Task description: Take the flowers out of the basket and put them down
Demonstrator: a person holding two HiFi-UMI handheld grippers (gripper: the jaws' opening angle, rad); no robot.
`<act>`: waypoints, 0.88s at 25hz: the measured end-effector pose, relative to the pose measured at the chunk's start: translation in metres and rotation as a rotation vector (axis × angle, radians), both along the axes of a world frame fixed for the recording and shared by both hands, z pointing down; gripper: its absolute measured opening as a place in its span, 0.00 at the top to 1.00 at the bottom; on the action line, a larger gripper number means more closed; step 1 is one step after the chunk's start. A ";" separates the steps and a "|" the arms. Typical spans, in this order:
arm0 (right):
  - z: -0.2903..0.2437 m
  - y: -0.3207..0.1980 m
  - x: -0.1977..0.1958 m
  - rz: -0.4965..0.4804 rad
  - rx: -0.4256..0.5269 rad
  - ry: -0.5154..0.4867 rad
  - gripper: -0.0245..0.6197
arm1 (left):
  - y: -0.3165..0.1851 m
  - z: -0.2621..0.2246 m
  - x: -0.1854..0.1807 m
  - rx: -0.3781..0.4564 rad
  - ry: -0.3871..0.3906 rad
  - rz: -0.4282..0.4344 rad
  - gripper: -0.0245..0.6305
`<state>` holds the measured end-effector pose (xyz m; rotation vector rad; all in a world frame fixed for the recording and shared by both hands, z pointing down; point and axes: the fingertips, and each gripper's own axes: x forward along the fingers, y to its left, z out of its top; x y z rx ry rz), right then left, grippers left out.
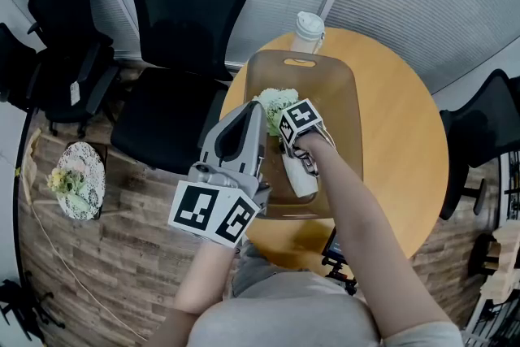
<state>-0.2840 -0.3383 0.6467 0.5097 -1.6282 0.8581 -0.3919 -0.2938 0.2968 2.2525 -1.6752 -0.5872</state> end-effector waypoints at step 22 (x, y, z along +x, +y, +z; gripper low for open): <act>-0.045 0.004 0.014 0.002 0.072 -0.072 0.42 | 0.020 -0.009 0.022 0.021 -0.023 0.017 0.96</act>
